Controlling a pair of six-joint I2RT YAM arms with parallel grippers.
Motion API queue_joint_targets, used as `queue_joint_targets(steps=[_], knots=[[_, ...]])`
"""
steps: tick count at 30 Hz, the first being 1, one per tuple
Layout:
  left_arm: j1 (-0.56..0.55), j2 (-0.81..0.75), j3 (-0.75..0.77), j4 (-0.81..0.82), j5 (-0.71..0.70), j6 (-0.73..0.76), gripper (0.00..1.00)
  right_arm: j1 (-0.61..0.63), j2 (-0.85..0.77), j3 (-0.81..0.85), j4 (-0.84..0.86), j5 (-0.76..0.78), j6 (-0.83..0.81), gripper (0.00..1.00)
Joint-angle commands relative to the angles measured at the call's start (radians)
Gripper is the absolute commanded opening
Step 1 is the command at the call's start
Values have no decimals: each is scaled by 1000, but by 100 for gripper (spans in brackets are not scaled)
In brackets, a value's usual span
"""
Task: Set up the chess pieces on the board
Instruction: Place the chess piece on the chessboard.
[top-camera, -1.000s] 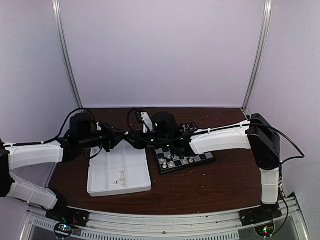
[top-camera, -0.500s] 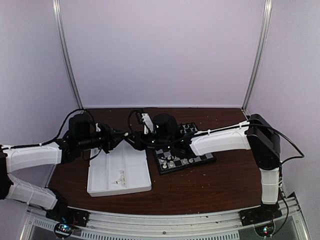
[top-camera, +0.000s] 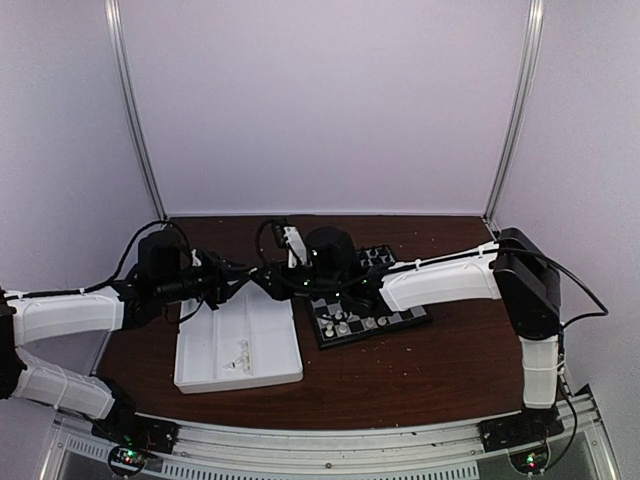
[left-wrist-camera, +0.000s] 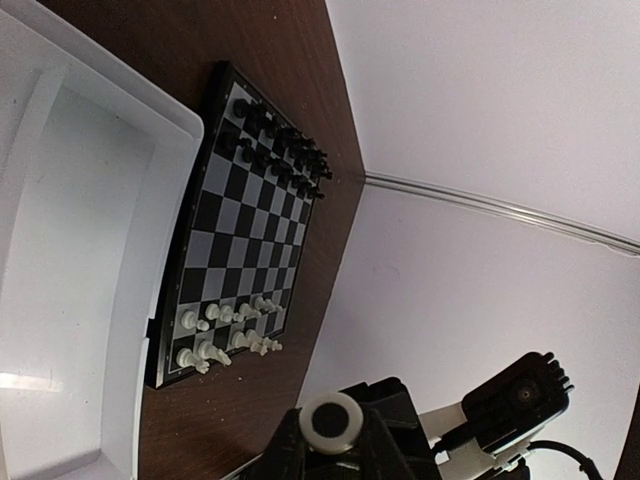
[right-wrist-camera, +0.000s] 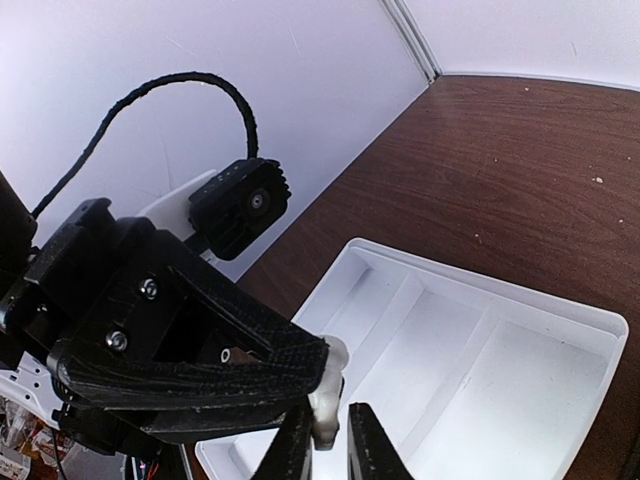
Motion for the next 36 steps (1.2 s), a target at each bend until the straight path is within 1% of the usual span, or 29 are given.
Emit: queue_joint_targets(steps=[1,6,9,13,14,16,18,20,23,25,30,33,36], knots=[[-10,-16,-12,52,22,2,18,-3,-25,12,13,34,9,13],[-10,-20,-14,53,21,2,18,-3,-28,11,15,29,15,2],[-11,-20,-17,54,21,2,18,-3,-30,10,14,25,17,0],[-11,-22,-19,55,19,5,19,-3,-39,12,5,21,15,0],[-11,-24,-20,57,18,7,20,-3,-43,8,1,20,12,0],[-10,-33,-25,61,9,30,27,-4,-55,2,-13,20,3,0],[-7,-48,-15,68,7,108,37,-11,-74,-15,-47,21,-14,0],[5,-75,22,-27,8,204,46,-33,-100,-34,-93,-6,-27,0],[26,-114,101,-214,-7,378,51,-86,-166,-85,-174,-56,-33,0],[36,-136,166,-364,-32,492,53,-128,-229,-119,-266,-59,-52,0],[38,-159,295,-605,-120,751,54,-191,-391,-113,-635,21,-174,0],[38,-150,346,-698,-174,852,54,-228,-468,-91,-826,71,-260,0],[38,-129,387,-761,-200,921,54,-274,-488,-43,-1030,103,-331,0]])
